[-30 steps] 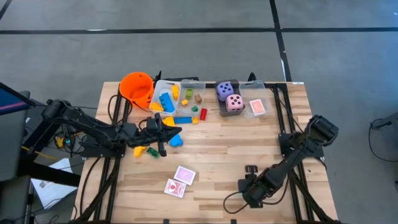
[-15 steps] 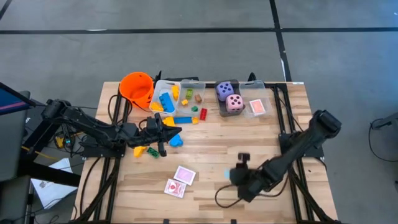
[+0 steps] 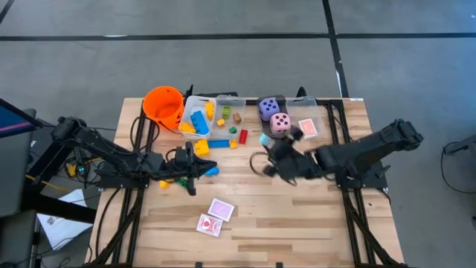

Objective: Pick & Place Toys
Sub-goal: Put the small light blue game piece into the left transparent bin, then put the pink deck of cards into the right transparent bin

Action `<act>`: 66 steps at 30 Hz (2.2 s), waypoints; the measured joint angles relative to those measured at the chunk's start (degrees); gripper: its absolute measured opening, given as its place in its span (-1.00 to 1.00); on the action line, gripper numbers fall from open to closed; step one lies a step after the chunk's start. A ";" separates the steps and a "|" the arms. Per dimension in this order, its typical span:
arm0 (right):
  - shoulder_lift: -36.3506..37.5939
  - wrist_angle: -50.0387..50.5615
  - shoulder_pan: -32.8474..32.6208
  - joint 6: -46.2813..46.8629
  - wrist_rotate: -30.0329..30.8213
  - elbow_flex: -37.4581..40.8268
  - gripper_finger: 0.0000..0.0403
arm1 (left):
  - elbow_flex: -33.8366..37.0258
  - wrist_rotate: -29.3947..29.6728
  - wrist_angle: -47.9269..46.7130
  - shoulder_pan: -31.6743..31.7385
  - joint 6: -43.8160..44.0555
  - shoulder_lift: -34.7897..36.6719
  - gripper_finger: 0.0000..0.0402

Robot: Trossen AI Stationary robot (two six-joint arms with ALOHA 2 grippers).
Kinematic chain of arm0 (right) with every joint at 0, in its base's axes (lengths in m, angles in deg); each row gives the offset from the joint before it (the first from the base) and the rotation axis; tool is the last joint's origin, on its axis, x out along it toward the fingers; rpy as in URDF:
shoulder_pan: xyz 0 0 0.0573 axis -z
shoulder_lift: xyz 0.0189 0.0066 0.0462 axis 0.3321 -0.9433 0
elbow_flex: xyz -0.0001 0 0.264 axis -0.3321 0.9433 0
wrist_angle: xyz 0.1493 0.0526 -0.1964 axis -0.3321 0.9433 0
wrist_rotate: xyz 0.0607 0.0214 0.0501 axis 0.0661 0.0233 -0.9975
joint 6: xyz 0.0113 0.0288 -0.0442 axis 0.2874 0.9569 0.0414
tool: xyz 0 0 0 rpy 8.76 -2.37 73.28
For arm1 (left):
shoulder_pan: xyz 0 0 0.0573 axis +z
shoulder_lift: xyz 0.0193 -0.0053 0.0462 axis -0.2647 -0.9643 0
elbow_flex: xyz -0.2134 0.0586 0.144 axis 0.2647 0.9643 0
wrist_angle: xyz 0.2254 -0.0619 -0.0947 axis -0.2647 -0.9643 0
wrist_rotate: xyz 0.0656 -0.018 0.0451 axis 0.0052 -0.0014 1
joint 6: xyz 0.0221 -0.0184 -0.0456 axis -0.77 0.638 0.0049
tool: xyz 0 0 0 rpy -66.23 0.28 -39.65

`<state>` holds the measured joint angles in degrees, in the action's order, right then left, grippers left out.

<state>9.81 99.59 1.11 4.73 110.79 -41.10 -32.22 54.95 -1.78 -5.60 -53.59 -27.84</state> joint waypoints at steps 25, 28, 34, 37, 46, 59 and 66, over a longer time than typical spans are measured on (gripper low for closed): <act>-36.45 -49.96 40.79 -20.78 -54.26 -7.99 -0.14 | -0.02 0.19 -8.26 -8.44 3.22 0.90 -1.00; -36.76 -48.09 41.19 -21.23 -55.15 -10.72 -0.02 | -0.05 0.24 -7.77 -6.92 -0.78 1.44 -1.00; -32.63 -44.07 40.36 -21.24 -60.67 -12.41 0.24 | -0.07 0.20 -8.05 -4.15 -3.50 1.83 -1.00; -27.64 -40.14 40.01 -19.58 -61.57 -12.55 0.29 | -0.04 0.21 -7.96 -3.36 -3.56 1.81 -1.00; -10.98 -20.24 29.67 -19.68 -55.09 -12.24 0.29 | -0.04 0.15 -7.80 -3.28 -3.65 1.81 -1.00; 7.25 -36.69 11.34 -20.92 -46.80 -12.22 0.29 | -0.04 0.15 -7.73 -3.30 -3.65 1.81 -1.00; 12.30 -46.47 7.24 -27.90 -47.00 -12.28 0.29 | -0.04 0.15 -7.66 -3.30 -3.65 1.81 -1.00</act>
<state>22.11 53.12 8.35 -23.17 63.79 -53.39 -32.26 55.10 -9.44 -8.90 -57.24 -26.02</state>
